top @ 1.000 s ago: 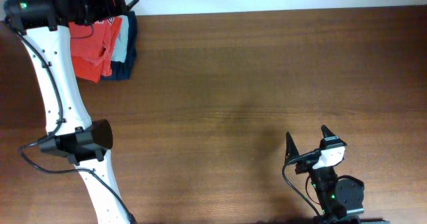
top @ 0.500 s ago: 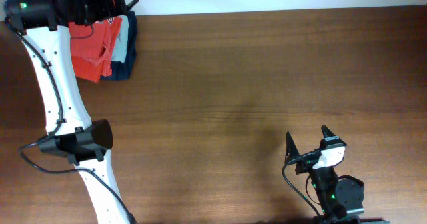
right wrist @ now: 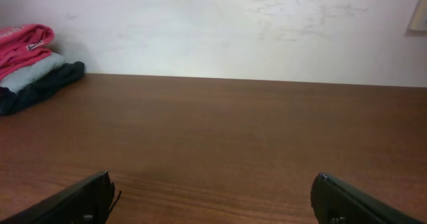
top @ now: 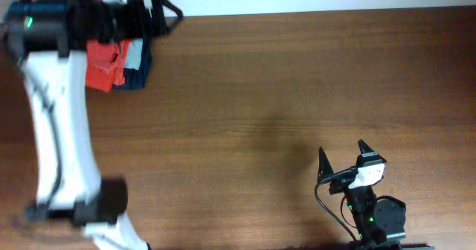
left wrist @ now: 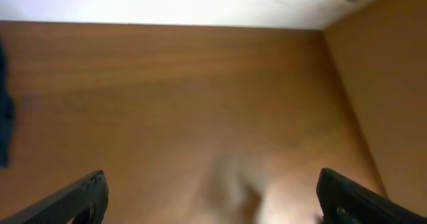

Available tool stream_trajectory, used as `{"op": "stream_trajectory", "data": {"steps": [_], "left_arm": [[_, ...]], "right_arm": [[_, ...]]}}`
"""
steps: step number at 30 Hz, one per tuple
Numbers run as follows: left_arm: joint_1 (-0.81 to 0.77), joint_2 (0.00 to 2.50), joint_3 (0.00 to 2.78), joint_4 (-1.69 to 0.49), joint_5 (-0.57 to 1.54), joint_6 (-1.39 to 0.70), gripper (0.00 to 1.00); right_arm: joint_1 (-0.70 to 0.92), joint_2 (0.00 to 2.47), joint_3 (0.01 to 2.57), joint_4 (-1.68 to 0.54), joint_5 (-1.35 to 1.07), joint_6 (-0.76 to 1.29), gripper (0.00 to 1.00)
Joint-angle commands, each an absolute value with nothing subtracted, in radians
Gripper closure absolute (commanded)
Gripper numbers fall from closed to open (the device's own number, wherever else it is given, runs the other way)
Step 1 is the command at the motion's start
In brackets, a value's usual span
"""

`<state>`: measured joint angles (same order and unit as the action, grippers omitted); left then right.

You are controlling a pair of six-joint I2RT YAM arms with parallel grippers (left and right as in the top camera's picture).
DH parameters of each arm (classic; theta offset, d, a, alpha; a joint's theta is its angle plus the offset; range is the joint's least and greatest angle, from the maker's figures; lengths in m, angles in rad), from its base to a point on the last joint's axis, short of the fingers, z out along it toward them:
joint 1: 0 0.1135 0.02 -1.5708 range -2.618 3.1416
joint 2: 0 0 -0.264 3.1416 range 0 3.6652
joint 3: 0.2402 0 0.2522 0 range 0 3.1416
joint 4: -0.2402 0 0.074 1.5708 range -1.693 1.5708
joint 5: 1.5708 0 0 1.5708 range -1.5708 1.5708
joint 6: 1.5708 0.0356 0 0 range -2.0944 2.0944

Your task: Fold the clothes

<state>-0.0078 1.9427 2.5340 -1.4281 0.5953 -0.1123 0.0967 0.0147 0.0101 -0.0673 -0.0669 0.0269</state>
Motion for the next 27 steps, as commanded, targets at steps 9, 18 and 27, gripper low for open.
{"op": "stream_trajectory", "data": {"steps": [9, 18, 27], "left_arm": [[-0.033, 1.243, 1.604, -1.430, 0.601, -0.103, 0.01], [-0.030, 1.000, 1.024, -1.390, 0.548, -0.103, 0.01], [-0.030, 0.842, 0.656, -1.140, 0.498, -0.182, 0.00]], "right_arm": [[0.089, 0.004, 0.006, -0.074, -0.047, 0.039, 0.02], [0.089, 0.004, 0.006, -0.074, -0.047, 0.039, 0.01], [0.089, 0.004, 0.006, -0.074, -0.047, 0.039, 0.02]]}}
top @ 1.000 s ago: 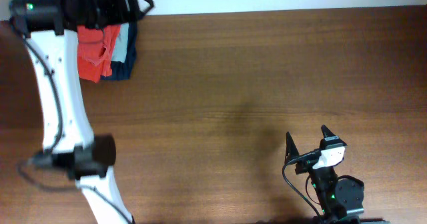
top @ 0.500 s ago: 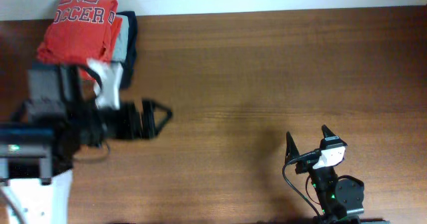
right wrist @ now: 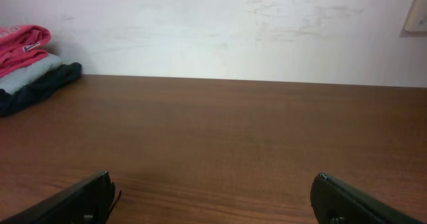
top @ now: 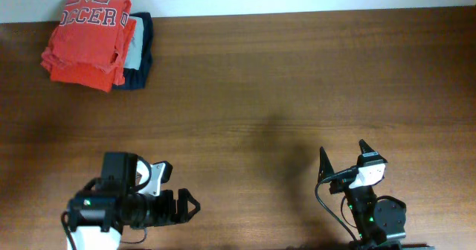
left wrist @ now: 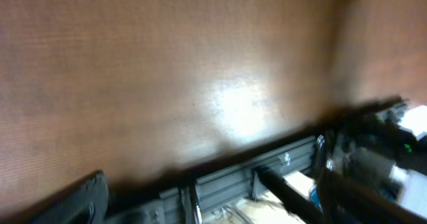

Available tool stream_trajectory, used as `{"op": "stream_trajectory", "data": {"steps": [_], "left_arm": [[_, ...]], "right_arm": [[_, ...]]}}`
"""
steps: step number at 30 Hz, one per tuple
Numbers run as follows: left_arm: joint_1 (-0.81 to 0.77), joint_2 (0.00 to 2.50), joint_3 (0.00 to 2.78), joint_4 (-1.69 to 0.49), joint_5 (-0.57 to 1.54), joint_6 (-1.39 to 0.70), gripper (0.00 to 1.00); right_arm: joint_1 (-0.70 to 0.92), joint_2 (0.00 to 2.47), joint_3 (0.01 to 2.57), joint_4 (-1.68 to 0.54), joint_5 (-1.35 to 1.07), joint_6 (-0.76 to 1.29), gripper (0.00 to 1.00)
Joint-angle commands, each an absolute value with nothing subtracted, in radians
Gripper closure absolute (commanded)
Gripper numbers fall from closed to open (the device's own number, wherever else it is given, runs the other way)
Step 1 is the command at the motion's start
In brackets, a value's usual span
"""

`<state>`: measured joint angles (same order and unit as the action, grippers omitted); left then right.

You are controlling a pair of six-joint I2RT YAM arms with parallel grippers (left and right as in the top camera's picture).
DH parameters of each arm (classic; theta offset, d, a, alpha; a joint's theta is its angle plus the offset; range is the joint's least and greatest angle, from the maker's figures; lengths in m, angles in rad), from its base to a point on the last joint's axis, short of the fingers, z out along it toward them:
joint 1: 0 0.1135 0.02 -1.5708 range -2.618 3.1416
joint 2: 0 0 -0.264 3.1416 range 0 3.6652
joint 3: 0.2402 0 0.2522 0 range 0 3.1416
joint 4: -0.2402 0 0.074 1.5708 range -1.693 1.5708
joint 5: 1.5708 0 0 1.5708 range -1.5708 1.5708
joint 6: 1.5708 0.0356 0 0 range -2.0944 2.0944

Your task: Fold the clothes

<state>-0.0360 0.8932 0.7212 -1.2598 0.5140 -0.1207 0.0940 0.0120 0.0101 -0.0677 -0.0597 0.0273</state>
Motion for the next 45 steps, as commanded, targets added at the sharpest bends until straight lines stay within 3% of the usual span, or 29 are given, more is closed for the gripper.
{"op": "stream_trajectory", "data": {"steps": [1, 13, 26, 32, 39, 45], "left_arm": [[-0.030, 0.831, 0.638, -1.080, 0.495, -0.182, 0.01], [-0.030, 0.691, 0.369, -0.201, 0.237, -0.181, 0.00], [-0.030, 0.524, 0.027, 0.164, 0.149, -0.182, 0.01], [-0.030, 0.420, 0.009, 0.073, 0.054, -0.165, 0.01], [-0.030, 0.224, 0.009, -0.080, 0.054, 0.016, 0.01], [-0.032, 0.156, 0.009, -0.080, 0.036, 0.081, 0.01]], "right_arm": [[0.089, 0.004, 0.006, -0.074, -0.047, 0.039, 0.02], [0.089, 0.004, 0.006, -0.074, -0.047, 0.039, 0.02], [0.089, 0.004, 0.006, -0.074, -0.047, 0.039, 0.01], [0.089, 0.004, 0.006, -0.074, -0.047, 0.039, 0.02], [0.089, 0.004, 0.006, -0.074, -0.047, 0.039, 0.01], [0.089, 0.004, 0.006, -0.074, -0.047, 0.039, 0.01]]}}
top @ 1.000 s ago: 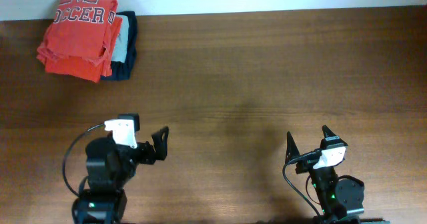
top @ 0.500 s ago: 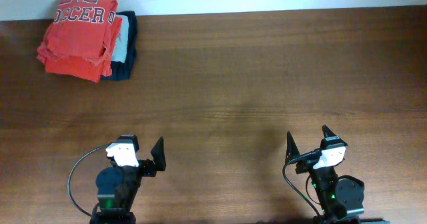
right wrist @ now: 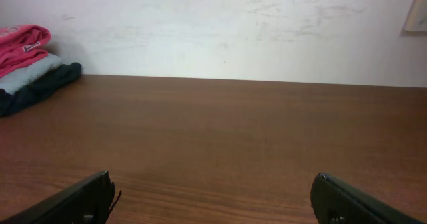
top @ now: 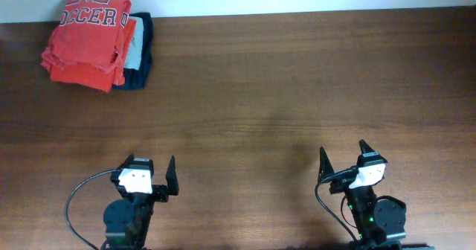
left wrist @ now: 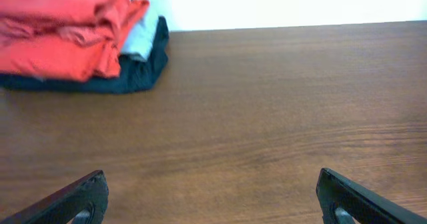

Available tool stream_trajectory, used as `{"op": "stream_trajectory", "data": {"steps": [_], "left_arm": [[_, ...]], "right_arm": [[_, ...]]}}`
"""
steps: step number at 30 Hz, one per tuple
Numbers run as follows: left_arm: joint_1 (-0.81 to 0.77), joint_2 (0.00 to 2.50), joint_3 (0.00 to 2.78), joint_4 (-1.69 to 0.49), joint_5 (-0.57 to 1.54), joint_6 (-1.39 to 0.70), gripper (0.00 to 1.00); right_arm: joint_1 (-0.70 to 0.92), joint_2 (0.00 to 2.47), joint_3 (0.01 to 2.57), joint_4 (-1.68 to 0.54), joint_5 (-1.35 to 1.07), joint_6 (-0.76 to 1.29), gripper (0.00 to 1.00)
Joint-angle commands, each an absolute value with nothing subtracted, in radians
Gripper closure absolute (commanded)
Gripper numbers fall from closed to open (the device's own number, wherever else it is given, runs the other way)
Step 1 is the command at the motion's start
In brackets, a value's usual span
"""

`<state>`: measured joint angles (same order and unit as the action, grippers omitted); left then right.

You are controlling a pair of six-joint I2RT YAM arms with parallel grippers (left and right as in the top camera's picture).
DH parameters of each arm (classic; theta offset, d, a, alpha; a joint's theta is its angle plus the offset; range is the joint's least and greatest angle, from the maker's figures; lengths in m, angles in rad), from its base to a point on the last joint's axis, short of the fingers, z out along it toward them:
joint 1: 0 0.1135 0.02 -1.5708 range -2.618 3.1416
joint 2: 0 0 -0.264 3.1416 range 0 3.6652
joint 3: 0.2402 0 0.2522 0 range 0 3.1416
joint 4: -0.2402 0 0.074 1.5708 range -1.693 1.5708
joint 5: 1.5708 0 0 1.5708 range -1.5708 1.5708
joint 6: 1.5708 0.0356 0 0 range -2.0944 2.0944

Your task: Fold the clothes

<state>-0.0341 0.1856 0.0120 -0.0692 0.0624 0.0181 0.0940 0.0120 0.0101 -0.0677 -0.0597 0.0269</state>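
A stack of folded clothes [top: 93,40] lies at the table's far left corner: a red shirt [top: 85,34] with white lettering on top, a pale blue piece and a dark navy piece [top: 141,53] beneath. The stack also shows in the left wrist view [left wrist: 80,41] and, small, in the right wrist view [right wrist: 30,71]. My left gripper [top: 152,177] rests at the near left, open and empty, far from the stack. My right gripper [top: 342,157] sits at the near right, open and empty too. Both point toward the far edge.
The brown wooden table [top: 282,86] runs to a white wall [right wrist: 220,31] behind its far edge. Both arm bases stand at the near edge, with a cable looping beside each.
My left arm has settled into its rest pose at the near left, its gripper turned from pointing right to pointing toward the far edge. The clothes and the right arm have not moved.
My left arm was stretched to the far left corner, its gripper over the stack of clothes. Then it was back near its base and the folded stack lay uncovered. Now it is at rest, open. The right arm stayed parked throughout.
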Motion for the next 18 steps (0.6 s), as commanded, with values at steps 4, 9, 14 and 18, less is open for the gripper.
{"op": "stream_trajectory", "data": {"steps": [4, 9, 14, 18], "left_arm": [[-0.032, 0.125, 0.009, -0.080, 0.031, 0.084, 0.01], [-0.033, 0.036, 0.009, -0.080, 0.029, 0.084, 0.01], [-0.043, 0.006, 0.009, -0.080, 0.029, 0.084, 0.01], [-0.043, 0.006, 0.009, -0.080, 0.029, 0.084, 0.01]], "right_arm": [[0.089, 0.004, 0.006, -0.074, -0.047, 0.039, 0.02], [0.089, 0.004, 0.006, -0.074, -0.047, 0.039, 0.02], [0.089, 0.004, 0.006, -0.074, -0.047, 0.039, 0.02], [0.089, 0.004, 0.006, -0.074, -0.047, 0.039, 0.02]]}}
